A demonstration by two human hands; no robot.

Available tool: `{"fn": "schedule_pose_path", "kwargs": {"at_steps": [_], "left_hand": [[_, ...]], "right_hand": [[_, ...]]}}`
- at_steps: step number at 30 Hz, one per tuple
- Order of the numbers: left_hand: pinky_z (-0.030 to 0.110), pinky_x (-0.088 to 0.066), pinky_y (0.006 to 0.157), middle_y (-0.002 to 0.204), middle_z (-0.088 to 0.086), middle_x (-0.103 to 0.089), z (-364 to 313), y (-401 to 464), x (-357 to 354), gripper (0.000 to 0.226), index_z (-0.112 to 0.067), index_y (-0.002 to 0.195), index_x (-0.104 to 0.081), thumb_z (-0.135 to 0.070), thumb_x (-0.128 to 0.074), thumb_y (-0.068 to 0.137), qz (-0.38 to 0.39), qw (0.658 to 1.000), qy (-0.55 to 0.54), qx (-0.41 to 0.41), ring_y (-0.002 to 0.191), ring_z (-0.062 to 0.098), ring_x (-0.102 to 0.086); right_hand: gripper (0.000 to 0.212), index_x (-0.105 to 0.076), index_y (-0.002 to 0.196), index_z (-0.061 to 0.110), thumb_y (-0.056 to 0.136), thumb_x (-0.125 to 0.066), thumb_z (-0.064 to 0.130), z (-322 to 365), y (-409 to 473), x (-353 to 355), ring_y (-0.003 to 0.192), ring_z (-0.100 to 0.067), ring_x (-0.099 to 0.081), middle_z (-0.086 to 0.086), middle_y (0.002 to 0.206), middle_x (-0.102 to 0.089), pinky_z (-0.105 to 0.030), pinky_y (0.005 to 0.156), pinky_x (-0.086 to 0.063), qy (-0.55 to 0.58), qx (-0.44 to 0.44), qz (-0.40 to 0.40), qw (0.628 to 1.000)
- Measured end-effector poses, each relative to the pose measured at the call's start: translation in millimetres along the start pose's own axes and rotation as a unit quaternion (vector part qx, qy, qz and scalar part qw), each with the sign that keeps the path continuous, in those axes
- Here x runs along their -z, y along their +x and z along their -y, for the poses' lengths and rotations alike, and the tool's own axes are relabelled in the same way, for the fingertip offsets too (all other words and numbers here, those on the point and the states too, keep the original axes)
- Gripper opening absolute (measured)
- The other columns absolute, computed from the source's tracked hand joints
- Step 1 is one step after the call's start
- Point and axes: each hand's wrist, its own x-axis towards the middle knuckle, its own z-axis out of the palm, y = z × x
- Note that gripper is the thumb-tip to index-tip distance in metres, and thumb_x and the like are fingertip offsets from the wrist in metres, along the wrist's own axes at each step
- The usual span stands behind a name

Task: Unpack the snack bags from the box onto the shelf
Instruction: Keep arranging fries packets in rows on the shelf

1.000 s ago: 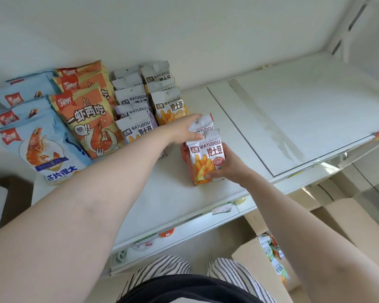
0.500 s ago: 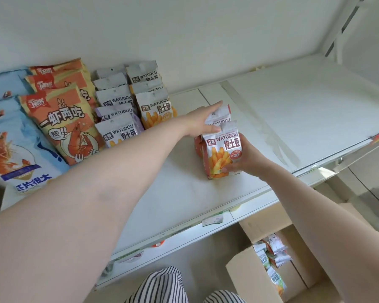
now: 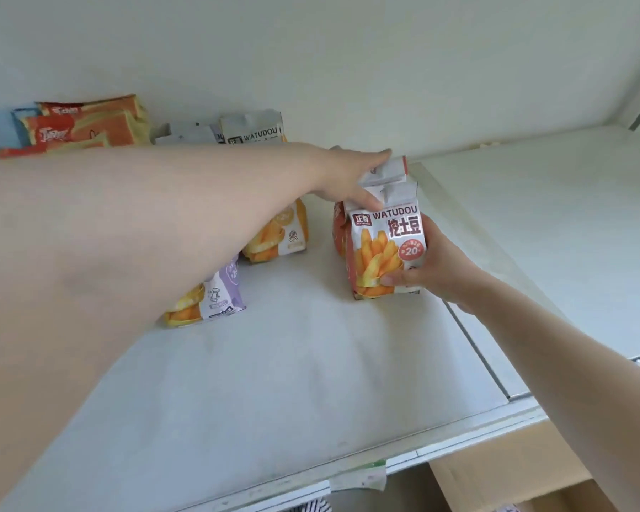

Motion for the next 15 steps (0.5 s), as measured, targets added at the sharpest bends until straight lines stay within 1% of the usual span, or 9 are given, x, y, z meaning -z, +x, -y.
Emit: {"fn": "schedule_pose_path", "kwargs": {"at_steps": [4,7,8,10,12,13,15], "left_hand": [[0.038,-0.022,0.117,0.161,-0.001,-0.015,17,23,12,0.099,-0.028,0.154,0.001,-0.052,-0.065,0.083,0.002,1.000,0.010,-0.004,0.146,0.024,-0.020],[0.039,-0.020,0.118,0.161,-0.001,-0.014,33,40,17,0.102,-0.027,0.155,-0.001,-0.052,-0.067,0.081,-0.004,1.000,0.016,-0.005,0.146,0.022,-0.019],[0.036,-0.018,0.118,0.161,-0.001,-0.013,38,44,18,0.102,-0.025,0.155,-0.002,-0.051,-0.067,0.081,-0.013,1.000,0.024,-0.009,0.147,0.022,-0.018],[0.030,-0.017,0.116,0.161,0.000,-0.013,48,53,21,0.099,-0.024,0.155,-0.002,-0.049,-0.066,0.083,-0.034,0.999,0.037,-0.012,0.147,0.020,-0.017],[0.027,-0.016,0.114,0.161,0.000,-0.014,61,61,25,0.098,-0.023,0.155,-0.003,-0.048,-0.066,0.084,-0.049,0.998,0.039,-0.010,0.147,0.019,-0.017],[0.027,-0.016,0.114,0.161,0.000,-0.014,67,64,27,0.098,-0.022,0.155,-0.003,-0.048,-0.065,0.084,-0.054,0.998,0.041,-0.008,0.147,0.019,-0.016],[0.029,-0.016,0.116,0.161,0.000,-0.013,78,72,31,0.099,-0.021,0.155,-0.003,-0.050,-0.065,0.083,-0.062,0.997,0.047,0.001,0.147,0.020,-0.016]], "right_hand": [[0.098,-0.037,0.142,0.024,0.063,-0.087,-0.006,-4,27,-1,0.106,-0.015,-0.069,0.003,0.121,-0.067,-0.043,0.093,-0.056,0.006,0.019,0.002,1.000],[0.091,-0.041,0.138,0.025,0.065,-0.085,-0.006,-4,47,-1,0.105,-0.015,-0.069,0.003,0.120,-0.068,-0.039,0.090,-0.057,0.013,0.033,0.009,0.999],[0.085,-0.044,0.134,0.026,0.066,-0.084,-0.007,-4,54,-1,0.104,-0.014,-0.069,0.005,0.117,-0.069,-0.035,0.087,-0.058,0.010,0.042,0.012,0.999],[0.074,-0.049,0.121,0.031,0.069,-0.081,-0.010,-3,68,-1,0.095,-0.005,-0.069,0.012,0.105,-0.071,-0.020,0.075,-0.057,0.006,0.058,0.011,0.998],[0.067,-0.050,0.111,0.032,0.070,-0.078,-0.014,-4,83,-1,0.085,0.004,-0.068,0.016,0.098,-0.069,-0.014,0.067,-0.054,0.004,0.072,0.009,0.997],[0.066,-0.050,0.109,0.032,0.071,-0.077,-0.014,-4,91,-2,0.084,0.005,-0.068,0.016,0.098,-0.068,-0.014,0.067,-0.053,0.001,0.077,0.012,0.997],[0.067,-0.050,0.112,0.033,0.071,-0.078,-0.011,-5,108,-3,0.089,0.003,-0.068,0.015,0.103,-0.068,-0.017,0.072,-0.056,-0.002,0.083,0.020,0.996]]}}
